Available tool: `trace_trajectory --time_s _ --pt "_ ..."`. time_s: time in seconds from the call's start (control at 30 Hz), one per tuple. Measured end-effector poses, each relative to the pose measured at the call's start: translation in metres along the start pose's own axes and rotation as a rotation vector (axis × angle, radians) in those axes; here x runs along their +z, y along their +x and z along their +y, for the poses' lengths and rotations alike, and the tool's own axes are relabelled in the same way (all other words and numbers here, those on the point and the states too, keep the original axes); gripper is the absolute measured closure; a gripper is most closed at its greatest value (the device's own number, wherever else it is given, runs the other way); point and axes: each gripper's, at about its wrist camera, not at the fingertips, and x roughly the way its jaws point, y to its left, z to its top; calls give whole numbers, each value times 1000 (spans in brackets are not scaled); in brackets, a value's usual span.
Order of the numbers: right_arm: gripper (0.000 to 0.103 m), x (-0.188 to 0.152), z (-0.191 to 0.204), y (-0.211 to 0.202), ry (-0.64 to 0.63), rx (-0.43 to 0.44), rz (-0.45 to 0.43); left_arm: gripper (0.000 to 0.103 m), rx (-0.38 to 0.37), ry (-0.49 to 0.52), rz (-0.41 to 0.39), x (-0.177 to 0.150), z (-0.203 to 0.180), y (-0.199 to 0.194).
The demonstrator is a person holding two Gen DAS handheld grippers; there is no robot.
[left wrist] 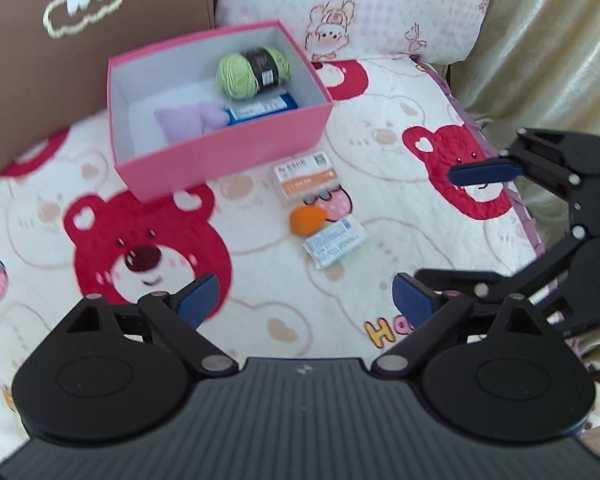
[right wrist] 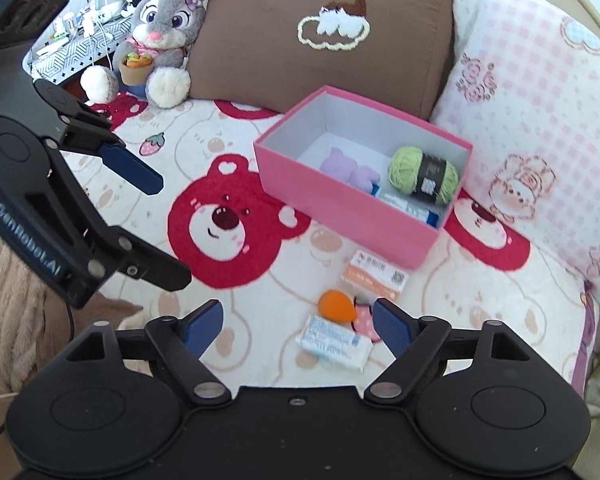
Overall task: Organize objects
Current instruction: 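Withdraw the left tool from the box and raise it above the quilt, then move the open left tool down toward the white soap bar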
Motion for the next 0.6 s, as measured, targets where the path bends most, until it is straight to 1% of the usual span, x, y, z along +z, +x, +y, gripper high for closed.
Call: trace_trajectory --time_s 0.17,0.33,0.43,0.6 --pt "15 -16 -2 -1 8 3 7 8 -10 -52 5 -7 4 11" --pt "14 -31 -3 2 22 21 8 6 -19 -69 17 -12 3 20" --pt "14 -40 -4 6 18 34 -17 5 -32 -70 25 -15 0 28" --pt "14 -57 -8 14 3 30 -84 5 -68 -83 48 -21 -4 45"
